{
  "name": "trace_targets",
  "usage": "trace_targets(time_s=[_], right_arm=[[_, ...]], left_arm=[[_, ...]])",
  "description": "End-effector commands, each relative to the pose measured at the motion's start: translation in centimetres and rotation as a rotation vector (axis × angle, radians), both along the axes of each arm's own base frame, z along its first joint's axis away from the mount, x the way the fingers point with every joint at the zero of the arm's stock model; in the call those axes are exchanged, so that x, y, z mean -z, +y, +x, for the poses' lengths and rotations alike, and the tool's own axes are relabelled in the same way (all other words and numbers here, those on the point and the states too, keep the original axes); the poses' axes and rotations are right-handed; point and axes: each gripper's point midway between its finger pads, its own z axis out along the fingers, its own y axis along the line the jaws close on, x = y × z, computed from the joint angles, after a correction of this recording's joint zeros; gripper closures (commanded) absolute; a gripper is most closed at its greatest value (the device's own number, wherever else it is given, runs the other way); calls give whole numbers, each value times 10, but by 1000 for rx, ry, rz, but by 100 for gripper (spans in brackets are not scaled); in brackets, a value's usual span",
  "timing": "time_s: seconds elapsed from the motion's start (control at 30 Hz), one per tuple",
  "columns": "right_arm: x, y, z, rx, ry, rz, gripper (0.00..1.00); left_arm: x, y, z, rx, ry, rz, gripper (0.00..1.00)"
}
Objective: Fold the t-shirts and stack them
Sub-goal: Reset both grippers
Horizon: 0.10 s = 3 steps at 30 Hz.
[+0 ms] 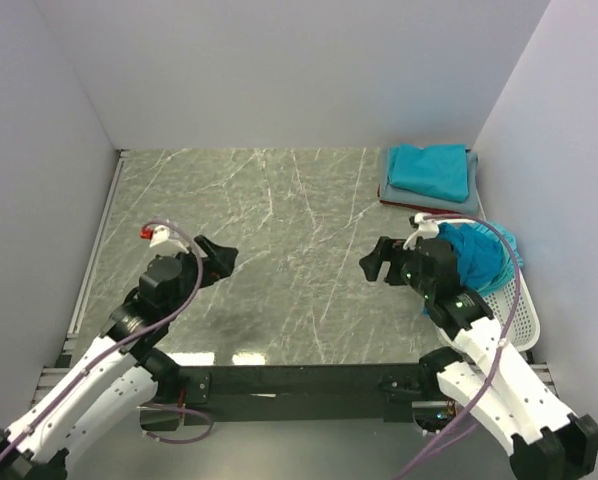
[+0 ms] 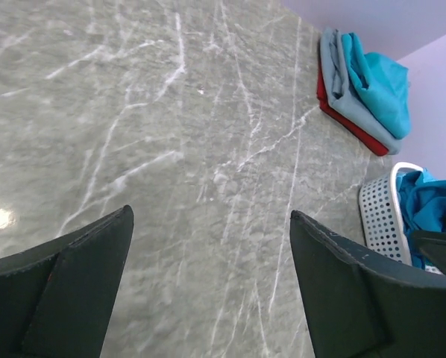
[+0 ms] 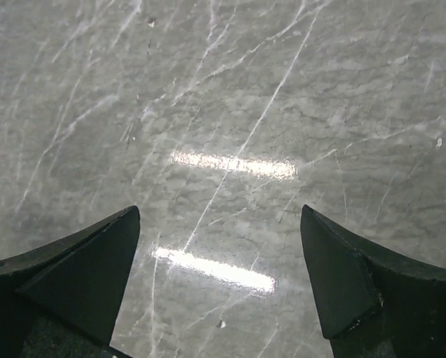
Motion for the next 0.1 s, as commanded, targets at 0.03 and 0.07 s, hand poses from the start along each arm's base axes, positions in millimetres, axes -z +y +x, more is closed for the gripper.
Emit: trace_targets(time_s=[0.03, 0.07], right_arm=[[-10, -11, -3, 47, -14, -25, 6], [-17, -13, -2, 58, -21, -29, 5]], left_arm=[[-14, 24, -14, -77, 2, 21, 8], [-23, 24, -16, -69, -26, 5, 5]])
